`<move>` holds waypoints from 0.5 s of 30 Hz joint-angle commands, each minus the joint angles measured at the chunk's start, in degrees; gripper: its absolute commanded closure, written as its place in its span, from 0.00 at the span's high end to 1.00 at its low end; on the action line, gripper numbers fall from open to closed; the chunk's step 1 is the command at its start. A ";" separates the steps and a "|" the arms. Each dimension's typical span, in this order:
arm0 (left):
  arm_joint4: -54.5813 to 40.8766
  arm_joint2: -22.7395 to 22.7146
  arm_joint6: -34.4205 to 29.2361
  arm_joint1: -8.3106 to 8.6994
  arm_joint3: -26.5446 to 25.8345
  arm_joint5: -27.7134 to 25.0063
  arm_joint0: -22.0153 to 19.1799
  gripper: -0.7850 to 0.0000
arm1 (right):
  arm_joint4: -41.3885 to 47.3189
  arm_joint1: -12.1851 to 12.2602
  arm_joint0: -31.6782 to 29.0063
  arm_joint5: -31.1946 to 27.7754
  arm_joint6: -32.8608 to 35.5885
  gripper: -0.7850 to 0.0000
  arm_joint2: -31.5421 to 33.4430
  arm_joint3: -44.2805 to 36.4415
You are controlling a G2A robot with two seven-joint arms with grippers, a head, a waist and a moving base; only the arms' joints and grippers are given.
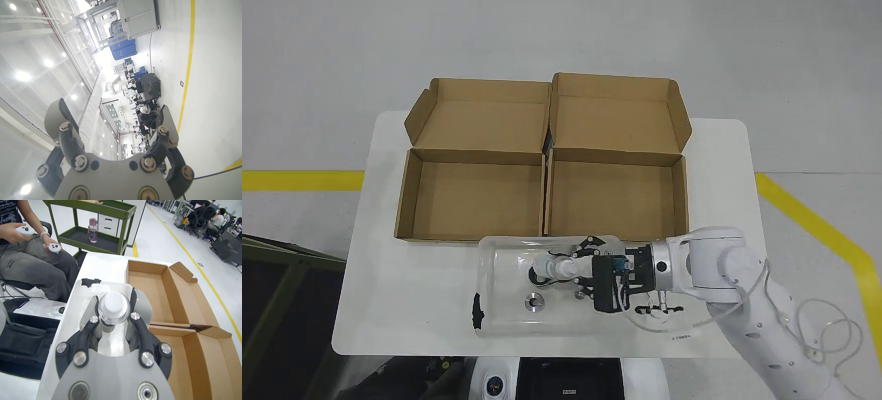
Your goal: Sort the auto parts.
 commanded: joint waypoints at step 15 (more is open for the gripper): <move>0.00 0.00 0.00 0.00 0.00 0.00 0.00 1.00 | 4.36 0.40 3.27 1.60 -6.03 0.00 3.77 1.40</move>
